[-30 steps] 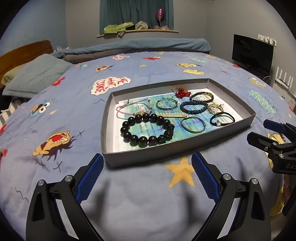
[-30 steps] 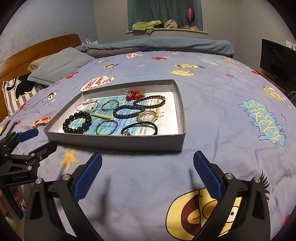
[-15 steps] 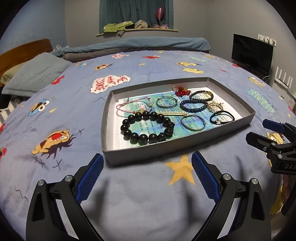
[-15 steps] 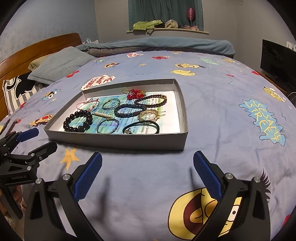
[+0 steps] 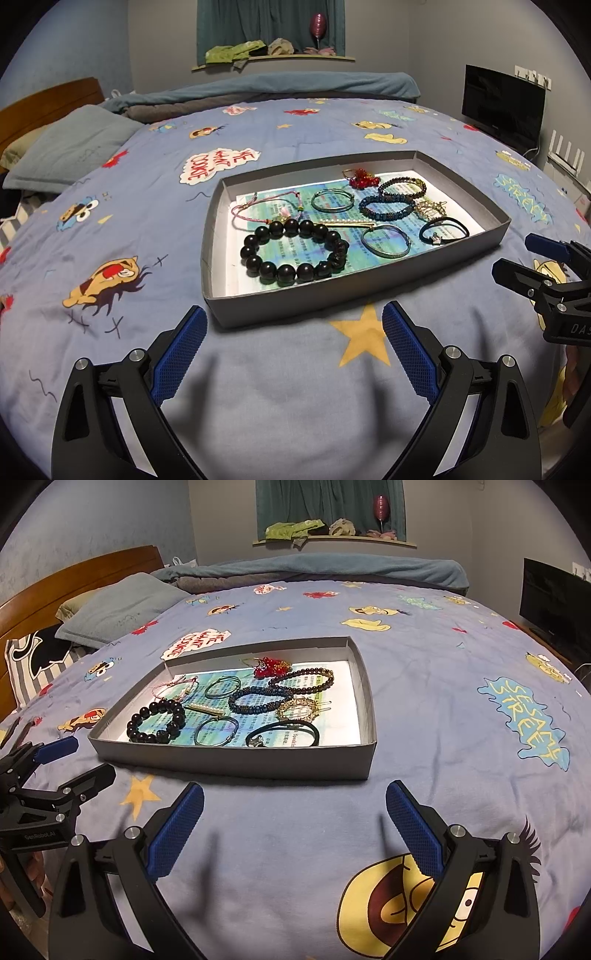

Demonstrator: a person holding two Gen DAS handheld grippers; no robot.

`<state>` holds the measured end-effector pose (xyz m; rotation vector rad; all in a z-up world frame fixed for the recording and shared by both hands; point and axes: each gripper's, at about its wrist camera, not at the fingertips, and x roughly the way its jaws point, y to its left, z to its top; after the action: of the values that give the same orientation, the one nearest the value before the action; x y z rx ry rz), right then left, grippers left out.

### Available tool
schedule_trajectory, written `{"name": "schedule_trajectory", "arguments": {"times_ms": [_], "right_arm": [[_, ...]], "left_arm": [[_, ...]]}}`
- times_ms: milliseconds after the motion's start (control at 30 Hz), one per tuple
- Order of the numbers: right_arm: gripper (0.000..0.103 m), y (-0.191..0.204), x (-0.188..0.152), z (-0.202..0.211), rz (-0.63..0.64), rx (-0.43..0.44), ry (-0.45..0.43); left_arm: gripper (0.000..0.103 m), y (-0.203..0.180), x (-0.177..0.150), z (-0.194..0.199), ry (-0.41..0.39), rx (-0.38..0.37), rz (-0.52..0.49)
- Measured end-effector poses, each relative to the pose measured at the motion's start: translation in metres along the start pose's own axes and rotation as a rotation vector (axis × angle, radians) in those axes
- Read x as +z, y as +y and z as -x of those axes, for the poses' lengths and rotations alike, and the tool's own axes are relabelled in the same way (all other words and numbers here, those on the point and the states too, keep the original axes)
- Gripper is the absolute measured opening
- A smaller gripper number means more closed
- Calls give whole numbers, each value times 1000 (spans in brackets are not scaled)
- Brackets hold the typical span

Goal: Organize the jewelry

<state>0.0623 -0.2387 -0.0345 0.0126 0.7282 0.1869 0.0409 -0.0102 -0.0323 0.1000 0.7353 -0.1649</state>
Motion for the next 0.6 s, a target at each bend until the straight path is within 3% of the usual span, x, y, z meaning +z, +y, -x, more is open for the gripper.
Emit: {"name": "schedule_trajectory", "arguments": {"times_ms": [600], "right_arm": [[98,1,-1,-1,1,3,3]], "left_arm": [[95,0,0,0,2,3,-7]]}}
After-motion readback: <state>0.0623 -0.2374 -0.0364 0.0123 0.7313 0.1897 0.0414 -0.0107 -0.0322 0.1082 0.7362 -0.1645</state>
